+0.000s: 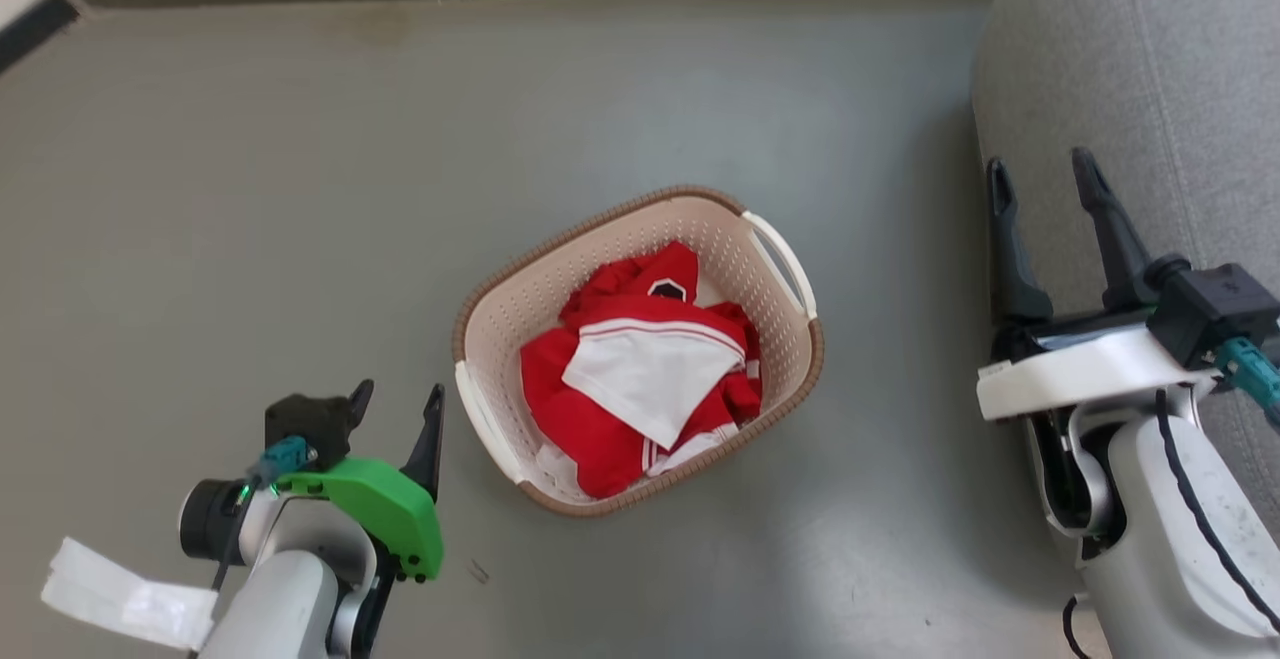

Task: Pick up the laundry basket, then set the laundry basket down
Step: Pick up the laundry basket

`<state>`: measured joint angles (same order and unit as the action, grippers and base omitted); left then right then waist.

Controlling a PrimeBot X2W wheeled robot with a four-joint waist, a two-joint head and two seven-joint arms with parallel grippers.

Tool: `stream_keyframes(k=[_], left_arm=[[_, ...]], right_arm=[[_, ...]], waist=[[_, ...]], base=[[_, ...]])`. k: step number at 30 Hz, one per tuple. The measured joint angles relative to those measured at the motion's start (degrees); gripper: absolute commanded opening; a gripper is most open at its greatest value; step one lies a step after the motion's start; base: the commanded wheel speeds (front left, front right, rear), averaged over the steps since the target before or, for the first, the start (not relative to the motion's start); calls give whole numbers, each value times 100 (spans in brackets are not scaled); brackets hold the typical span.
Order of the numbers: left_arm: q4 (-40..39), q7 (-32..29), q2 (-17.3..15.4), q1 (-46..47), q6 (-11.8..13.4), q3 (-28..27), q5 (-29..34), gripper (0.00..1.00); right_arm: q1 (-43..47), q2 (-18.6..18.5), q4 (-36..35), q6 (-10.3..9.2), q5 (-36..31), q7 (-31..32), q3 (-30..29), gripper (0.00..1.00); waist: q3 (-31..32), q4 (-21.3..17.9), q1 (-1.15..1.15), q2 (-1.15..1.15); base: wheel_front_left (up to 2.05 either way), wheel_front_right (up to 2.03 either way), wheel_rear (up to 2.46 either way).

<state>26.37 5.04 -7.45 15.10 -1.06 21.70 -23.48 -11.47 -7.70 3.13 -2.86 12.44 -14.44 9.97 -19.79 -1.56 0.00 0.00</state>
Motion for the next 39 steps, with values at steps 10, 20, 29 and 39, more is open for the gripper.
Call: stream_keyframes(k=[10, 20, 29, 39], left_arm=[[694, -346, 94, 725, -193, -126, -169, 100], [1361, -544, 134, 1191, -298, -258, -405, 100], [1950, -559, 171, 1441, -386, -436, -708, 100], [2459, -600, 242, 1853, -455, -521, -798, 100]], right_arm=[[-408, 77, -312, 27, -100, -15, -4, 100], [-698, 196, -516, 32, -201, -15, -1, 100], [-843, 236, -650, 33, -263, -15, 52, 100], [-862, 245, -782, 33, -323, -15, 31, 100]], waist=[[-785, -199, 0, 0], [-1417, -404, 1, 0], [-1871, -603, 0, 0], [-2255, -748, 0, 0]], base=[[0, 0, 0], [0, 0, 0], [0, 0, 0], [0, 0, 0]])
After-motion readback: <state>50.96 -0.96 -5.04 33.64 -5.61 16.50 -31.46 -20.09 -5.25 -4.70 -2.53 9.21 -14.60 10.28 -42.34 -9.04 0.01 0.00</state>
